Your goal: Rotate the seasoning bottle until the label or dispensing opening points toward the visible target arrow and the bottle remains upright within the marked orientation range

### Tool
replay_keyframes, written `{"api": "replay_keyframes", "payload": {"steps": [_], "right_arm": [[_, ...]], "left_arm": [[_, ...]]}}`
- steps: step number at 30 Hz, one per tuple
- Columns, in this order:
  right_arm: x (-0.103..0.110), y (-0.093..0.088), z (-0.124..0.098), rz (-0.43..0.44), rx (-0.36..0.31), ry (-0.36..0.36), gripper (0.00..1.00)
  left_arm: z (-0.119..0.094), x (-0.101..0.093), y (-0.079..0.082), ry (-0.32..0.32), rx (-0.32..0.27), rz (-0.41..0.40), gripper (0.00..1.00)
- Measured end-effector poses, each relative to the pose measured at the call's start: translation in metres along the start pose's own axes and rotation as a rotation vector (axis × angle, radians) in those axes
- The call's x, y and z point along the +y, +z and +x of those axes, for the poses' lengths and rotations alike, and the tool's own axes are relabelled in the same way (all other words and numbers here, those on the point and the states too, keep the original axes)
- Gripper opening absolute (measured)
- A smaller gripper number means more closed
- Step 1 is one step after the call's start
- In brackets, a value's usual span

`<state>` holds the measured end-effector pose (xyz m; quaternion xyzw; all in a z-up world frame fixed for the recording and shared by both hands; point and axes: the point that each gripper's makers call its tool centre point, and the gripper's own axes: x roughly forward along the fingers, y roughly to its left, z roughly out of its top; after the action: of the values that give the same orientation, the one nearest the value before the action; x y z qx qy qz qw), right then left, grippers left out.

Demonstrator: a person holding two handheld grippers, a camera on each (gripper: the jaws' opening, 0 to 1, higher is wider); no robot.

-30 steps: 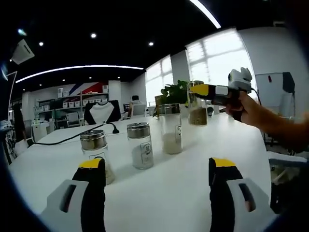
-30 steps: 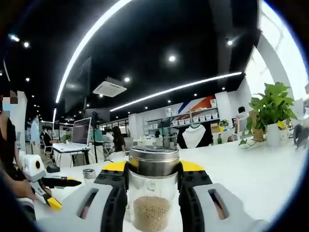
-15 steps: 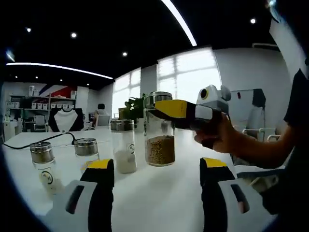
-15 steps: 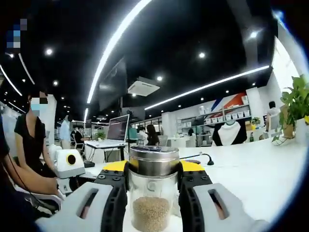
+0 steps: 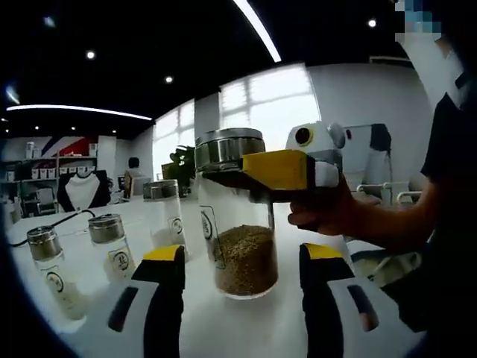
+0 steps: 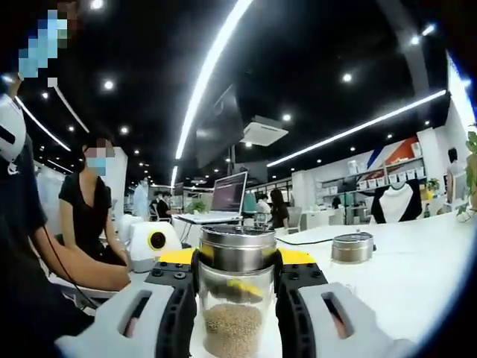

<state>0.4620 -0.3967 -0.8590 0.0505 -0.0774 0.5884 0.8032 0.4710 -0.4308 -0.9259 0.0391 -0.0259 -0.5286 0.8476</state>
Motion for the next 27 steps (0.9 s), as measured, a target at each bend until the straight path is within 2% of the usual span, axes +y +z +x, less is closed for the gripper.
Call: {"api": "replay_keyframes", "payload": {"steps": [4, 8, 12, 14, 18, 20, 22, 23, 25, 27], "right_arm": [[0.005, -0.004, 0.002, 0.008, 0.016, 0.031, 0.37], [0.008, -0.010, 0.003, 0.010, 0.026, 0.050, 0.38], [0.008, -0.011, 0.004, 0.008, 0.022, 0.048, 0.38], [0.006, -0.011, 0.007, -0.004, 0.020, 0.032, 0.38], [0.001, -0.018, 0.017, -0.049, 0.049, -0.054, 0.37], [0.003, -0.020, 0.024, -0.071, 0.058, -0.079, 0.37], [-0.004, -0.023, 0.029, -0.105, 0.079, -0.114, 0.38], [-0.006, -0.025, 0.030, -0.121, 0.096, -0.133, 0.38], [-0.009, -0.031, 0.036, -0.137, 0.144, -0.174, 0.38], [-0.010, -0.032, 0.042, -0.139, 0.147, -0.208, 0.38]], "left_arm": [[-0.001, -0.001, 0.000, -0.011, 0.002, -0.016, 0.60], [-0.004, -0.005, 0.006, -0.029, -0.025, -0.041, 0.44], [-0.003, -0.001, 0.005, 0.007, -0.006, -0.029, 0.43], [-0.007, 0.005, 0.006, 0.062, 0.005, -0.014, 0.42], [-0.017, 0.022, -0.001, 0.193, 0.047, -0.016, 0.42], [-0.021, 0.027, -0.002, 0.252, 0.062, 0.018, 0.42], [-0.024, 0.033, -0.003, 0.306, 0.076, 0.053, 0.42], [-0.025, 0.036, -0.004, 0.324, 0.085, 0.068, 0.42], [-0.026, 0.041, -0.008, 0.351, 0.105, 0.046, 0.42], [-0.027, 0.044, -0.009, 0.366, 0.106, 0.034, 0.42]]}}
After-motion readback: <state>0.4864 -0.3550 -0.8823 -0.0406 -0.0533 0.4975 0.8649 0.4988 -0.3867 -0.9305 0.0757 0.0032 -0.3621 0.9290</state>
